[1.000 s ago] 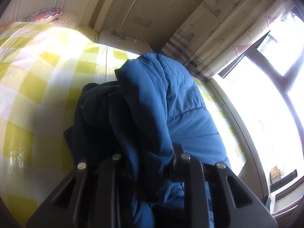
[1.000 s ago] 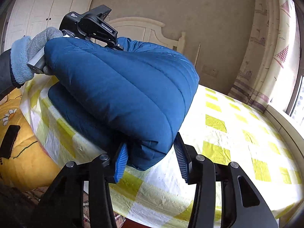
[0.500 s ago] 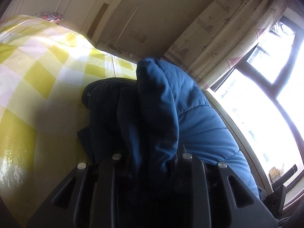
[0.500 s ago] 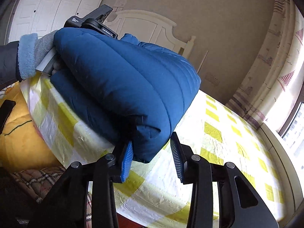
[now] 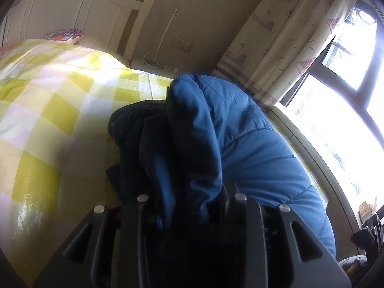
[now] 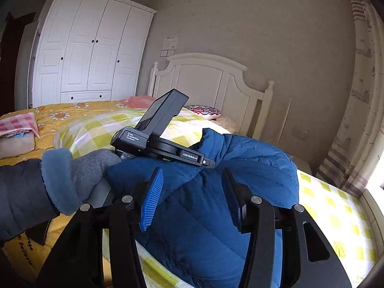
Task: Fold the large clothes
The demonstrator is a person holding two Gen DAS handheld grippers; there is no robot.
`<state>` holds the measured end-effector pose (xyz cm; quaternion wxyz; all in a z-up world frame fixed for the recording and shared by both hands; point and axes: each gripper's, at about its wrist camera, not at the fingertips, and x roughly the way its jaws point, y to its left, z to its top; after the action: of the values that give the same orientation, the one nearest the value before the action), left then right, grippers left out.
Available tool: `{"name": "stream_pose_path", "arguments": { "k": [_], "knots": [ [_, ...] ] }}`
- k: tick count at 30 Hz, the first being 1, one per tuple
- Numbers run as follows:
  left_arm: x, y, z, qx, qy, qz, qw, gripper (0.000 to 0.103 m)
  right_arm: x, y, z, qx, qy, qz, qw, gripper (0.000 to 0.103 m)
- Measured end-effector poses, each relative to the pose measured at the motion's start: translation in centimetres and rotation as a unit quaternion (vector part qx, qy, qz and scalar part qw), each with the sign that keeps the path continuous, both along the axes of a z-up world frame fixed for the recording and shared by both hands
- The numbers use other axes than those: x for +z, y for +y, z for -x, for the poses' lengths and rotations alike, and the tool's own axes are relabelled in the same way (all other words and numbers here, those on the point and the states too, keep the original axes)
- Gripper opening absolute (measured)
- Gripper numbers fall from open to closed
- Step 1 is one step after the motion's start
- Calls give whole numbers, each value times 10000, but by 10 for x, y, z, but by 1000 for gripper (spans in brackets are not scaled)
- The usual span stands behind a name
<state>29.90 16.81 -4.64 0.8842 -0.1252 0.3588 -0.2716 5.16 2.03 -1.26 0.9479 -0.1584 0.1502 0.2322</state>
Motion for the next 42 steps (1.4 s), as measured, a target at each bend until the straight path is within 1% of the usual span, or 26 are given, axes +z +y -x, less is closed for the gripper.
{"name": "stream_pose_path", "arguments": {
  "k": [1,2,3,4,5,7,10,12,14,16,18,20,21,22,23,25,28,29,32,34,36,37,38,40,41,42],
  "knots": [
    [3,2,-1,13,37,-31,10000,40,-11,15,-7,85,121,287,9995,48],
    [6,6,-2,53,85,-47,9999,48,-31,31,-14,131,269,807,9963,48],
    [10,13,-4,131,163,-48,9998,53,-54,44,-15,84,119,1366,9905,48],
    [16,21,-6,246,260,5,9994,59,-72,50,-10,73,-254,1694,9852,48],
    [24,31,-6,457,302,29,9985,60,-83,53,-6,54,-504,1800,9824,48],
    [49,45,-2,862,82,-27,9962,60,-85,56,-7,-16,-522,1812,9821,48],
    [94,41,8,835,-401,84,9957,60,-82,61,-12,-10,-416,1896,9810,48],
    [119,18,9,746,-697,-81,9947,68,-83,62,-13,-33,-466,1880,9811,48],
    [128,-8,3,743,-872,-438,9924,80,-83,63,-13,-66,-495,1865,9812,48],
    [117,-31,-16,760,-676,-742,9920,81,-84,62,-12,-83,-503,1890,9807,48],
    [90,-45,-34,744,-349,-929,9923,80,-86,61,-13,-81,-511,1895,9805,48],
    [44,-53,-53,977,-14,-1510,9837,83,-86,60,-7,-80,-537,1887,9805,48],
    [23,-50,-61,943,228,-1392,9855,84,-87,61,-6,-56,-526,1883,9807,48],
    [16,-41,-66,945,386,-1157,9880,84,-89,62,-5,-17,-515,1918,9801,48],
    [13,-34,-69,932,515,-1044,9888,84,-91,63,-4,1,-545,1970,9789,48],
    [11,-39,-71,836,537,-1316,9863,84,-90,62,-3,40,-570,1913,9799,48],
    [11,-46,-71,830,480,-1582,9827,84,-67,50,-5,234,-83,1360,9904,48],
    [10,-45,-71,840,475,-1579,9827,84,-57,44,0,269,-76,1152,9930,48],
    [11,-45,-68,887,401,-1602,9823,84,-40,36,21,207,-519,922,9942,48],
    [12,-47,-65,937,319,-1698,9805,85,-45,34,22,143,-548,956,9938,48],
    [14,-49,-61,1021,196,-1813,9779,86,-71,37,1,134,158,1290,9914,49],
    [14,-50,-59,1043,171,-1815,9777,86,-75,36,4,225,-7,1302,9912,49],
    [15,-49,-58,1058,147,-1818,9775,86,-72,36,4,267,97,1362,9903,49],
    [15,-48,-58,1091,124,-1823,9771,86,-51,30,2,657,607,1199,9887,49],
    [15,-46,-58,1084,142,-1779,9779,86,-35,19,0,934,817,908,9881,49],
    [15,-45,-58,1081,154,-1736,9787,87,-19,6,-3,999,830,585,9898,49]
  ]
}}
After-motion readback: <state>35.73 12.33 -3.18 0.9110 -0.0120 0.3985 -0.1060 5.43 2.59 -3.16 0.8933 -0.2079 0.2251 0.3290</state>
